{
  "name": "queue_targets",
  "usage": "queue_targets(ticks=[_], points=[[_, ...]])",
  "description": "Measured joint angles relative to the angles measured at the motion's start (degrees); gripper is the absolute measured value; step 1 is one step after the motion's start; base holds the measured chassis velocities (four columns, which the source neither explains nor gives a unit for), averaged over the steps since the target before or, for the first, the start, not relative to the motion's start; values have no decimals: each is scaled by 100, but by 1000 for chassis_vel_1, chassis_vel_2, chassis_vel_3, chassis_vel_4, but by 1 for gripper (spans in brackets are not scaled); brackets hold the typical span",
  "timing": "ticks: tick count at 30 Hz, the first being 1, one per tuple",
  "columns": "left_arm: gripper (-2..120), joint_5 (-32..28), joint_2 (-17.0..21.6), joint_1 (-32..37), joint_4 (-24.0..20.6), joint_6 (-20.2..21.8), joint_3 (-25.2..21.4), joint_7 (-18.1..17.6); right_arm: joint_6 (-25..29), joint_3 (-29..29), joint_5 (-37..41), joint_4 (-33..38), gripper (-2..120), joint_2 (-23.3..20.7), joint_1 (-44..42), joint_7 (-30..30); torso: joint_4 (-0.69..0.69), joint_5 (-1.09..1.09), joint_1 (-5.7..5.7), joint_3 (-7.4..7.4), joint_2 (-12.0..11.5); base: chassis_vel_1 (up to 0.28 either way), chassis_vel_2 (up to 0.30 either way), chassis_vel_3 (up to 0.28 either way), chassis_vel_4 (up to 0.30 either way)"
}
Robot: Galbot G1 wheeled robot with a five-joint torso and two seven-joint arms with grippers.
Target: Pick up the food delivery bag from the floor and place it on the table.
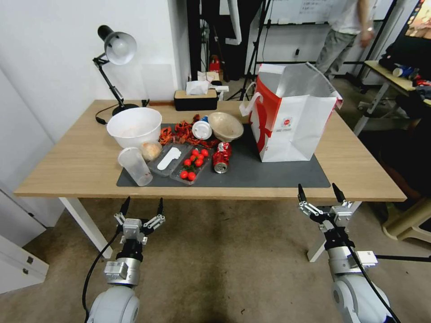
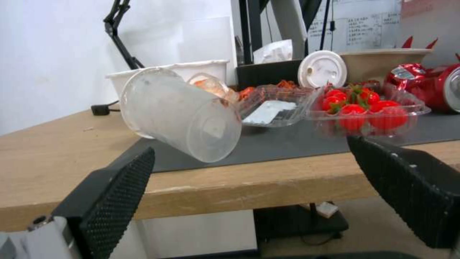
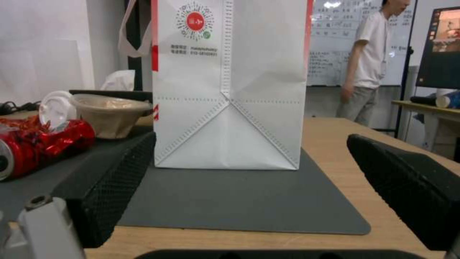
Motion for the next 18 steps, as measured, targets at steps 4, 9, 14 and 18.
queue_targets(ticks=[4,9,14,18], points=[[100,0,0,0,0,0,0,0,0,0,0,0,100,0,0,0,0,0,0,0,0,0,0,0,0],[100,0,0,0,0,0,0,0,0,0,0,0,100,0,0,0,0,0,0,0,0,0,0,0,0],[100,0,0,0,0,0,0,0,0,0,0,0,100,0,0,0,0,0,0,0,0,0,0,0,0],[100,0,0,0,0,0,0,0,0,0,0,0,100,0,0,0,0,0,0,0,0,0,0,0,0]])
